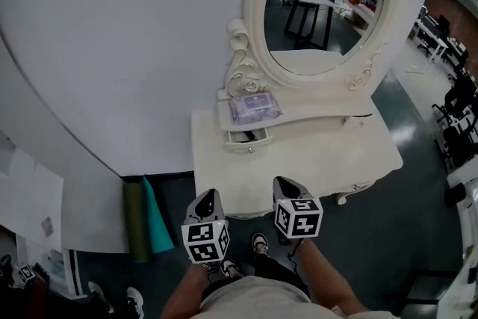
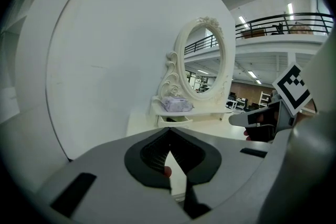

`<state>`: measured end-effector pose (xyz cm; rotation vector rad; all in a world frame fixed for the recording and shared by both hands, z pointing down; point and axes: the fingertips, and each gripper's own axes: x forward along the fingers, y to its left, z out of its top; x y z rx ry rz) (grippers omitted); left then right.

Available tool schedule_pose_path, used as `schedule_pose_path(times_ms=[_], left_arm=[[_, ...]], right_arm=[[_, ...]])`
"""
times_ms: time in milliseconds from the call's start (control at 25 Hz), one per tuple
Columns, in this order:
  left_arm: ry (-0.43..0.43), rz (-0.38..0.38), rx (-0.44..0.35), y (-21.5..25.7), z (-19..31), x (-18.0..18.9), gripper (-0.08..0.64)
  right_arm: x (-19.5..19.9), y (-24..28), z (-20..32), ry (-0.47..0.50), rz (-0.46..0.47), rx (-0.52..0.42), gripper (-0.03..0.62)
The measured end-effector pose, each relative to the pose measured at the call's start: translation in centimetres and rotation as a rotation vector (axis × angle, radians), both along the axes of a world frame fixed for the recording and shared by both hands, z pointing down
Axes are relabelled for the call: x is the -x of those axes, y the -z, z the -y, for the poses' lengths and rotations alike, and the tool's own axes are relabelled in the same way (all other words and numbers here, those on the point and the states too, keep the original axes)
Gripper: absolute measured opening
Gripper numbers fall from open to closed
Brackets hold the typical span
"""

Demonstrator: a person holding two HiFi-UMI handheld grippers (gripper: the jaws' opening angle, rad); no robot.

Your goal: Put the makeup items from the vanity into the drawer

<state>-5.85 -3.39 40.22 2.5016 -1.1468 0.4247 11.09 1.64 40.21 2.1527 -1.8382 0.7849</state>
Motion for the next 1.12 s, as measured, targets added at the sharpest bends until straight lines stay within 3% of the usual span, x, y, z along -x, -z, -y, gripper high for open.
schedule_pose_path(times_ms=[200, 520, 800, 1120], left_arm=[[-0.036, 0.003, 0.013, 0.1, -1.4, 0.2, 0.004], [-0.003, -0.035, 0.012, 1.5, -3.0, -0.1, 0.005], [-0.009, -0.039, 0.056, 0.6, -4.3, -1.1, 0.005], [0.033, -0.035, 0.051, 0.7, -4.0, -0.9, 0.004]], right_arm=[[1.2, 0.1, -2.7, -0.053, 0.010, -0.008, 0.018], [2.1, 0.8, -4.5, -0.020, -0.002, -0.024, 0.018], [1.2, 0.2, -5.4, -0.009, 0.026, -0.023, 0.018], [0.8, 0.4, -5.2, 0.033, 0.020, -0.029, 0.017]])
